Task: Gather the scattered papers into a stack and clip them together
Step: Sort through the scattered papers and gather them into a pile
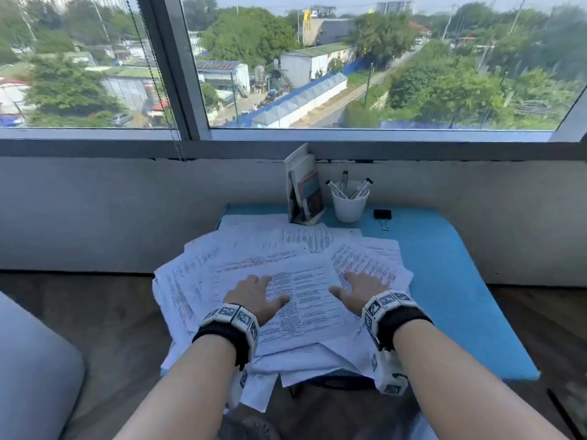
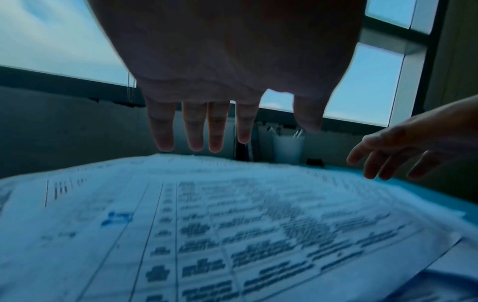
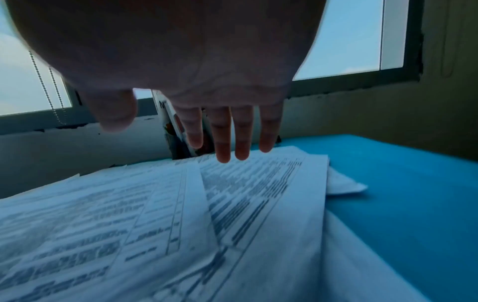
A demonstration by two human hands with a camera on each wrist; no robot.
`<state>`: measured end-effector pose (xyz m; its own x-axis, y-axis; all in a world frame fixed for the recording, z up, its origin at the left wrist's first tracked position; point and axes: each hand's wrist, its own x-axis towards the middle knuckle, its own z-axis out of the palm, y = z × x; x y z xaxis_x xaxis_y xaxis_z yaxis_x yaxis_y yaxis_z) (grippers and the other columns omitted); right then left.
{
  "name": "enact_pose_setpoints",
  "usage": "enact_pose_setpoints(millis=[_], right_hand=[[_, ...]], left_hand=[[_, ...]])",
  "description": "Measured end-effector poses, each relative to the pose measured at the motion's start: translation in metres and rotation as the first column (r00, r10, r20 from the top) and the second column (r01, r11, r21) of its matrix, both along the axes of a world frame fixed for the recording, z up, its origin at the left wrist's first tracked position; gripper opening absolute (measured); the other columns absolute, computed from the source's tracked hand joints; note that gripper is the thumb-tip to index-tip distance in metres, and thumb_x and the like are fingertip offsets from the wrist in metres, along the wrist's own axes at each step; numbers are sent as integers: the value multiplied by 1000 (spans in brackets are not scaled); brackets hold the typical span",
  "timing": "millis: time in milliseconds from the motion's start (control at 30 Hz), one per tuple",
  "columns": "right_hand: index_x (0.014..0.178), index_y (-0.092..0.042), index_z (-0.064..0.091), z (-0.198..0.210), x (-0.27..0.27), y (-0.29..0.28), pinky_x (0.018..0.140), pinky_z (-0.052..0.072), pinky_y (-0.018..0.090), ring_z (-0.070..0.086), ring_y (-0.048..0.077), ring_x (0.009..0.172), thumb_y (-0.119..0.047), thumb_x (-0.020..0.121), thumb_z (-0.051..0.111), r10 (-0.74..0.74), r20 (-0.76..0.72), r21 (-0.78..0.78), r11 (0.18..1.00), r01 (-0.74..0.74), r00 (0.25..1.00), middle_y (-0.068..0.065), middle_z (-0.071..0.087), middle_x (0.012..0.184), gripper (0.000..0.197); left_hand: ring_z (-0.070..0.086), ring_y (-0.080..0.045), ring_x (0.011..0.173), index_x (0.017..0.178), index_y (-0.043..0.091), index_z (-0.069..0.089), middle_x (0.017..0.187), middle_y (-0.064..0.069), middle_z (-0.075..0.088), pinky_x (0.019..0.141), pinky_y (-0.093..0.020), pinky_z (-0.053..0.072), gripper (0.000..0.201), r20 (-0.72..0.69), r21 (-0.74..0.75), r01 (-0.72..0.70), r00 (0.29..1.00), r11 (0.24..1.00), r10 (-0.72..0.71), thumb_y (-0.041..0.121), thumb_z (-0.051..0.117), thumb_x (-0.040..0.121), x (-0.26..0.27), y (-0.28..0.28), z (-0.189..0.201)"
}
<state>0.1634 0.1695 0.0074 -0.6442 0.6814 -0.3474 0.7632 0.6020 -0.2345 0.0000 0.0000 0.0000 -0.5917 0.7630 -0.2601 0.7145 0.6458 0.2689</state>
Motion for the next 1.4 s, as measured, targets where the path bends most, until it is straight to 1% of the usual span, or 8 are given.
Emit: enact_pose_setpoints(millis=[233, 467, 867, 933, 1067, 1200, 1300, 1400], right_hand=[[147, -21, 23, -27, -4, 2, 106, 34, 42, 36, 28, 134, -61, 89, 36, 41, 6, -114, 993, -40, 999, 7, 33, 150, 72], [147, -20, 19, -52, 12, 2, 112, 30, 37, 32, 24, 135, -57, 89, 39, 85, -29, -85, 993, -87, 996, 4, 31, 148, 72], [146, -22, 24, -63, 12, -10, 112, 29, 35, 32, 19, 135, -60, 87, 38, 5, -115, -55, 998, -11, 993, -2, 29, 150, 72], [147, -21, 22, -58, 13, -10, 113, 27, 33, 29, 18, 138, -59, 88, 39, -15, -130, -91, 996, 3, 991, -2, 27, 153, 72], [148, -21, 19, -53, 20, -3, 113, 29, 33, 34, 16, 137, -62, 84, 47, -95, -209, -246, 968, 42, 973, -2, 29, 153, 81], [149, -18, 12, -47, 36, -4, 115, 22, 39, 23, 21, 142, -61, 77, 59, -371, -373, -335, 909, 250, 850, 5, 19, 155, 97], [147, -21, 21, -50, 42, -12, 113, 29, 42, 29, 24, 138, -60, 74, 64, -457, -388, -337, 879, 338, 800, 7, 27, 151, 92], [146, -22, 24, -57, 38, -21, 112, 31, 43, 32, 24, 137, -56, 75, 66, -456, -332, -367, 869, 332, 826, 5, 29, 151, 89]], left_hand=[[28, -24, 139, 147, 25, 21, 153, -4, 25, 109, -44, 36, 90, -48, -143, 0, 999, 990, -7, 69, 56, 76, -32, 38, -23], [-1, -26, 147, 150, 26, -1, 159, -2, 0, 117, -50, 16, 124, -53, -317, 54, 996, 947, -74, 63, 76, 60, -61, 59, -35], [21, -27, 141, 150, 25, 4, 151, -4, 22, 115, -49, 19, 131, -90, -277, 64, 992, 959, -92, 69, 77, 50, -70, 57, -53], [28, -28, 137, 147, 23, 16, 147, -5, 32, 112, -47, 24, 121, -117, -281, 43, 990, 959, -79, 67, 77, 52, -67, 58, -49], [54, -21, 103, 108, 23, 55, 110, 1, 58, 88, -35, 45, 52, -47, -162, 37, 998, 986, -45, 47, 77, 68, -63, 54, -39], [49, -21, 72, 70, 22, 39, 69, 2, 48, 62, -28, 38, 28, 114, 156, -180, 980, 971, 163, 25, 64, 83, -66, 38, -28], [56, -25, 86, 88, 19, 48, 87, -5, 58, 74, -30, 45, 17, 102, 48, -221, 971, 974, 216, 28, 62, 84, -64, 25, -28], [53, -29, 114, 128, 14, 44, 129, -10, 49, 91, -35, 48, 72, 46, -213, -278, 955, 937, 294, 59, 65, 75, -54, 16, -40]])
